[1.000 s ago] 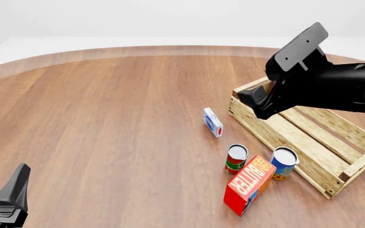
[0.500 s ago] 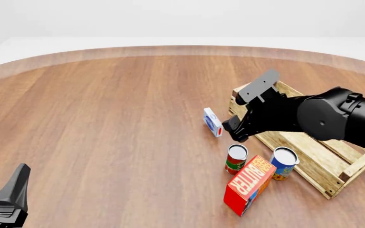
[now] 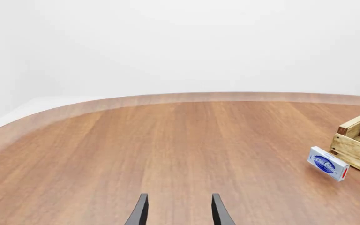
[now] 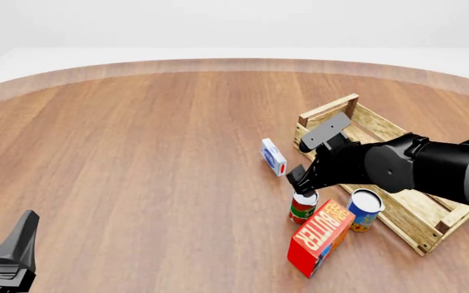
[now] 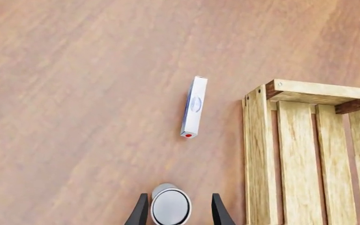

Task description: Pick up the tomato sauce, and put it in the wooden tray.

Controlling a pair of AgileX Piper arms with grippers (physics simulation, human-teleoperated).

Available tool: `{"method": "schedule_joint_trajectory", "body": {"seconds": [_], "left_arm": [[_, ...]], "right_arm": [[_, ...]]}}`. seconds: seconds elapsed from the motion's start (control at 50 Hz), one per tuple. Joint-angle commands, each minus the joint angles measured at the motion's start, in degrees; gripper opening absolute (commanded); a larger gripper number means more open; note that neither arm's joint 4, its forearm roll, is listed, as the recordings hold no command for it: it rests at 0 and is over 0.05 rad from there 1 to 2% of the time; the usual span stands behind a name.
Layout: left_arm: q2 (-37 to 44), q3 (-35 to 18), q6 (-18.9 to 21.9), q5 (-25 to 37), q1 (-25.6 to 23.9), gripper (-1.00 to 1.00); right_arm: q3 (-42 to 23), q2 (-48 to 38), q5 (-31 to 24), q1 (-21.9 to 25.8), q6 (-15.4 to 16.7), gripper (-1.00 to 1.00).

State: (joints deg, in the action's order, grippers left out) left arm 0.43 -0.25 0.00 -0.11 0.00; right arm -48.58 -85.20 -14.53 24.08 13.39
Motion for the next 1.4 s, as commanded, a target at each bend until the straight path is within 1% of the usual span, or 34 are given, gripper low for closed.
{"method": "schedule_joint_trajectory", "body": {"seconds": [0.02, 0.34, 0.36, 0.62, 0.7, 0.72, 0.74, 0.76, 0.9, 0.92, 0.94, 0.96, 1.04, 1.26, 1.4], "left_arm": [[0.0, 0.0, 0.0, 0.0, 0.0, 1.0], [0.0, 0.0, 0.0, 0.0, 0.0, 1.0], [0.0, 0.0, 0.0, 0.0, 0.0, 1.0], [0.0, 0.0, 0.0, 0.0, 0.0, 1.0], [0.0, 0.0, 0.0, 0.0, 0.0, 1.0], [0.0, 0.0, 0.0, 0.0, 0.0, 1.0], [0.0, 0.0, 0.0, 0.0, 0.0, 1.0], [0.0, 0.0, 0.0, 0.0, 0.0, 1.0], [0.0, 0.0, 0.0, 0.0, 0.0, 1.0], [0.0, 0.0, 0.0, 0.0, 0.0, 1.0], [0.0, 0.0, 0.0, 0.0, 0.0, 1.0], [0.0, 0.0, 0.0, 0.0, 0.0, 1.0], [0.0, 0.0, 0.0, 0.0, 0.0, 1.0], [0.0, 0.0, 0.0, 0.0, 0.0, 1.0], [0.0, 0.0, 0.0, 0.0, 0.0, 1.0]], "right_arm": [[2.17, -2.42, 2.68, 0.5, -1.75, 1.0], [4.06, -3.76, 4.58, -0.31, -2.43, 1.0], [4.03, -4.34, 4.79, 0.03, -2.94, 1.0], [4.3, -5.8, 5.62, -0.21, -2.45, 1.0], [4.32, -6.41, 5.9, 0.23, -3.02, 1.0], [3.72, -7.21, 5.4, 1.58, -4.53, 1.0], [3.71, -7.22, 5.39, 1.58, -4.53, 1.0], [4.22, -7.14, 6.07, 0.3, -3.07, 1.0], [4.03, -7.58, 5.99, 0.53, -3.31, 1.0], [3.52, -8.17, 5.54, 1.51, -4.56, 1.0], [3.51, -8.18, 5.53, 1.51, -4.56, 1.0], [3.99, -8.01, 6.13, 0.45, -3.18, 1.0], [4.36, -8.41, 6.58, 0.43, -2.88, 1.0], [4.08, -9.09, 6.54, 1.29, -4.02, 1.0], [4.26, -9.39, 7.01, 0.73, -3.69, 1.0]]}}
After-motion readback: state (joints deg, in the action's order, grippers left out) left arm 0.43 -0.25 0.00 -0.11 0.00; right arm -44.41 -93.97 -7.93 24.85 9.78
